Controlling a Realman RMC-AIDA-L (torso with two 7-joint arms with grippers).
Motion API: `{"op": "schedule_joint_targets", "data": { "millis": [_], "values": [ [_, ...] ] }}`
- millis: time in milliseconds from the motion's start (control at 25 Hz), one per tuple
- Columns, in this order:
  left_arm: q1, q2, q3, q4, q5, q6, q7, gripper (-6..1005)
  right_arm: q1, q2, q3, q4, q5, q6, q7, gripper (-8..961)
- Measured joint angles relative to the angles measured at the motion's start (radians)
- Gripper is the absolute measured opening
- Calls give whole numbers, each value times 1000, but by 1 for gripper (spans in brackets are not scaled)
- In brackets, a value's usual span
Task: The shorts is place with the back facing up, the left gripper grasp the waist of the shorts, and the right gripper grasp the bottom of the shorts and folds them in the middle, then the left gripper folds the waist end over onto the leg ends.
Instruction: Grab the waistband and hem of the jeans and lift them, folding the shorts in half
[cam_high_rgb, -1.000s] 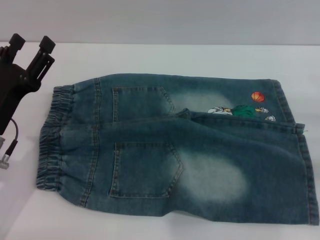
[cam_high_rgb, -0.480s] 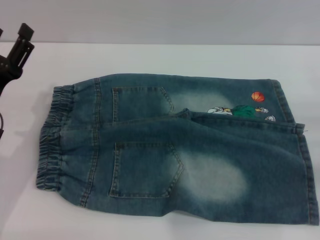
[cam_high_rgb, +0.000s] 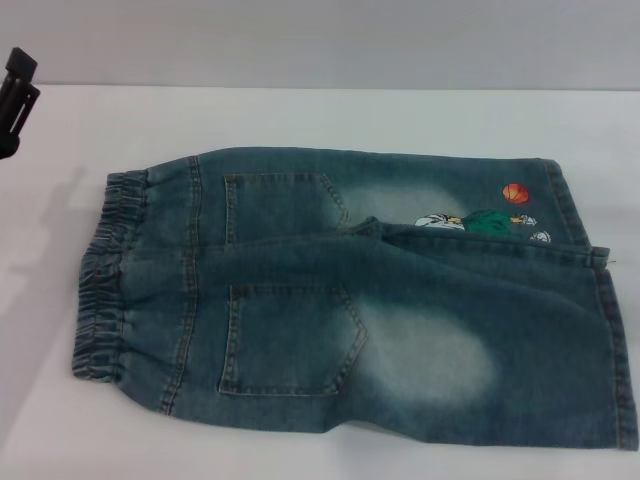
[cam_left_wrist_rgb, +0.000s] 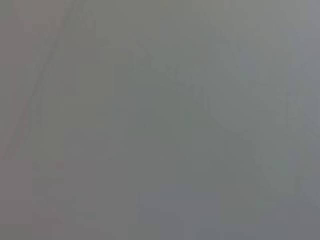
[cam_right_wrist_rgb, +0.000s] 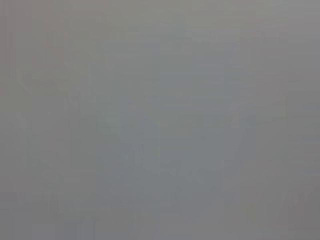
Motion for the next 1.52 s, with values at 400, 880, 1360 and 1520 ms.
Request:
{"op": "schedule_joint_targets", "data": {
  "millis": [400, 880, 1360, 1520],
  "values": [
    [-8, -1, -31, -1, -8, -33, 0, 795, 22, -3, -15, -20, 0, 16, 1, 567],
    [-13, -7, -56, 0, -29, -35, 0, 789, 4, -3, -4, -36, 8, -6, 5, 566],
    [-27, -5, -54, 6, -36, -29, -18, 783, -3, -2, -5, -32, 11, -10, 7, 565],
    [-36, 1, -44, 9, -30, -32, -53, 782, -3, -2, -5, -32, 11, -7, 17, 564]
  ]
}}
